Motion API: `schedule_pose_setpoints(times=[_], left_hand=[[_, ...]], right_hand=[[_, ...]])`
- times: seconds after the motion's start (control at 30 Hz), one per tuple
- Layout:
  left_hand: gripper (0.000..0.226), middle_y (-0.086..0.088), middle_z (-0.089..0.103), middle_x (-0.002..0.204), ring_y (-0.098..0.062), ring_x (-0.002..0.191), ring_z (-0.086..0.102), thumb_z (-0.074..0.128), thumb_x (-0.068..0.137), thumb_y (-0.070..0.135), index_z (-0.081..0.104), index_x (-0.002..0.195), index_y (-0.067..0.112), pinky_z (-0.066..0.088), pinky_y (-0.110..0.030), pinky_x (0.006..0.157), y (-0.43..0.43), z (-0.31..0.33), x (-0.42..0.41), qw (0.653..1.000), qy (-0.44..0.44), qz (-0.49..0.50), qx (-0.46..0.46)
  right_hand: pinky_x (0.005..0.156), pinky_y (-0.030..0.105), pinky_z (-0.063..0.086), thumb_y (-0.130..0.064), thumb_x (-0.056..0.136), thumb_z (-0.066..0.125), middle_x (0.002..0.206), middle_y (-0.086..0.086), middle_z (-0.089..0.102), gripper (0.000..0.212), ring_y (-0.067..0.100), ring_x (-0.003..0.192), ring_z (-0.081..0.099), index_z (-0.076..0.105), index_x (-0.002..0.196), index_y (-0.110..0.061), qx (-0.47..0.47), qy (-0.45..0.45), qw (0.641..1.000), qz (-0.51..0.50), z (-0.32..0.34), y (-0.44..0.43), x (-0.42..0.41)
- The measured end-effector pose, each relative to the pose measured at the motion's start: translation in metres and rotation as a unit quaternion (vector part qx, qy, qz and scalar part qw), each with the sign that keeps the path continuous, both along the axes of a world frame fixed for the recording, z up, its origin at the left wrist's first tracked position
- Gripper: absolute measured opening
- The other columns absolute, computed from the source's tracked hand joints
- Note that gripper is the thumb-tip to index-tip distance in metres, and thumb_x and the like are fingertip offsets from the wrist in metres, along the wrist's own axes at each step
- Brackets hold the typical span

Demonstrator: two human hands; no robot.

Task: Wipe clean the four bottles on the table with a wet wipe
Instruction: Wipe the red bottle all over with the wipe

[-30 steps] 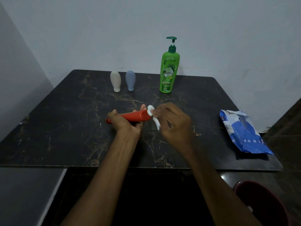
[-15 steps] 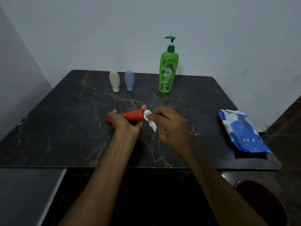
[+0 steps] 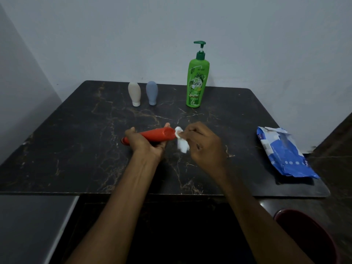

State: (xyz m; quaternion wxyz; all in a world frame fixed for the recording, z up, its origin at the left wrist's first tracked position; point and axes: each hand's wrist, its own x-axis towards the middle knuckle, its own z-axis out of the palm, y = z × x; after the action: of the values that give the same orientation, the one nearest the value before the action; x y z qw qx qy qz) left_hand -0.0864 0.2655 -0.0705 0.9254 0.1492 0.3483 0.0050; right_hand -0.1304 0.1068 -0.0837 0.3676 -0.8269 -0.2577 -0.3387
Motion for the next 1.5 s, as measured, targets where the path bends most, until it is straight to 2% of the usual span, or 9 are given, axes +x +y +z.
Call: schedule_pose_setpoints(times=[0.13,0.33,0.6,0.83,0.93,1.07,1.17,1.33,1.5], left_hand=[[0.068,-0.036,0.054,0.124,-0.053,0.078,0.073,0.063,0.092,0.045,0.034,0.144,0.012,0.062,-0.058,0.068,0.000,-0.002,0.001,1.000,-0.005,0.004,0.004],[0.067,-0.036,0.055,0.122,-0.051,0.078,0.074,0.062,0.093,0.046,0.032,0.143,0.014,0.062,-0.058,0.074,-0.002,0.000,-0.001,1.000,-0.006,-0.003,-0.004],[0.077,-0.027,0.065,0.123,-0.048,0.084,0.075,0.061,0.083,0.059,0.043,0.140,0.010,0.061,-0.057,0.076,-0.008,-0.008,0.000,0.999,-0.046,-0.016,0.024],[0.064,-0.019,0.072,0.109,-0.036,0.083,0.078,0.055,0.088,0.064,0.052,0.122,0.010,0.060,-0.049,0.086,-0.013,-0.004,-0.007,0.995,-0.047,-0.006,0.086],[0.073,-0.021,0.063,0.119,-0.043,0.081,0.077,0.058,0.090,0.058,0.039,0.143,0.011,0.061,-0.054,0.085,-0.013,-0.003,-0.008,0.995,-0.061,0.014,0.074],[0.070,-0.021,0.059,0.115,-0.044,0.081,0.076,0.054,0.096,0.053,0.032,0.148,0.012,0.063,-0.047,0.074,-0.014,-0.001,-0.011,0.993,-0.071,0.022,0.092],[0.068,-0.021,0.058,0.114,-0.044,0.086,0.075,0.053,0.096,0.052,0.031,0.147,0.013,0.063,-0.048,0.077,-0.018,0.002,-0.013,0.994,-0.065,0.019,0.087],[0.067,-0.021,0.059,0.115,-0.046,0.089,0.075,0.055,0.096,0.052,0.032,0.146,0.015,0.063,-0.050,0.080,-0.016,0.005,-0.011,0.996,-0.060,0.023,0.061],[0.073,-0.022,0.059,0.119,-0.046,0.084,0.076,0.055,0.094,0.054,0.031,0.150,0.012,0.064,-0.050,0.074,-0.016,0.002,-0.009,0.995,-0.070,0.020,0.073]], right_hand=[[0.067,0.027,0.049,-0.016,0.095,0.063,0.090,0.005,0.065,0.019,0.015,0.076,0.061,0.077,0.100,-0.005,0.050,-0.012,0.999,-0.018,0.007,-0.004,-0.006],[0.067,0.028,0.049,-0.010,0.094,0.064,0.093,-0.001,0.060,0.015,0.014,0.078,0.059,0.075,0.104,-0.012,-0.016,0.039,0.999,0.006,0.004,0.004,-0.009],[0.078,0.034,0.061,-0.014,0.092,0.069,0.096,-0.009,0.075,0.015,0.004,0.087,0.071,0.073,0.105,-0.019,0.216,0.271,0.938,-0.014,0.011,0.018,-0.016],[0.075,0.025,0.059,0.000,0.090,0.067,0.095,0.002,0.077,0.015,0.013,0.088,0.074,0.074,0.101,-0.006,0.356,0.297,0.883,0.076,0.022,0.024,-0.027],[0.071,0.024,0.058,0.000,0.090,0.066,0.096,-0.003,0.076,0.024,0.009,0.088,0.073,0.073,0.108,-0.014,0.351,0.269,0.896,0.028,0.021,0.014,-0.018],[0.077,0.022,0.056,0.006,0.089,0.064,0.105,0.000,0.071,0.044,0.009,0.096,0.070,0.069,0.123,-0.021,0.352,0.260,0.899,0.024,0.010,0.014,-0.009],[0.088,0.024,0.055,0.005,0.090,0.065,0.111,0.004,0.066,0.036,0.009,0.102,0.068,0.072,0.117,-0.017,0.330,0.213,0.920,0.010,0.002,0.021,-0.009],[0.087,0.023,0.055,-0.002,0.089,0.068,0.114,-0.002,0.057,0.036,0.010,0.107,0.062,0.069,0.123,-0.013,0.218,0.131,0.967,-0.008,-0.013,0.031,-0.021],[0.079,0.003,0.043,0.006,0.084,0.071,0.100,0.000,0.065,0.032,-0.009,0.091,0.059,0.074,0.113,-0.007,0.153,0.099,0.981,-0.066,-0.012,0.026,-0.015]])
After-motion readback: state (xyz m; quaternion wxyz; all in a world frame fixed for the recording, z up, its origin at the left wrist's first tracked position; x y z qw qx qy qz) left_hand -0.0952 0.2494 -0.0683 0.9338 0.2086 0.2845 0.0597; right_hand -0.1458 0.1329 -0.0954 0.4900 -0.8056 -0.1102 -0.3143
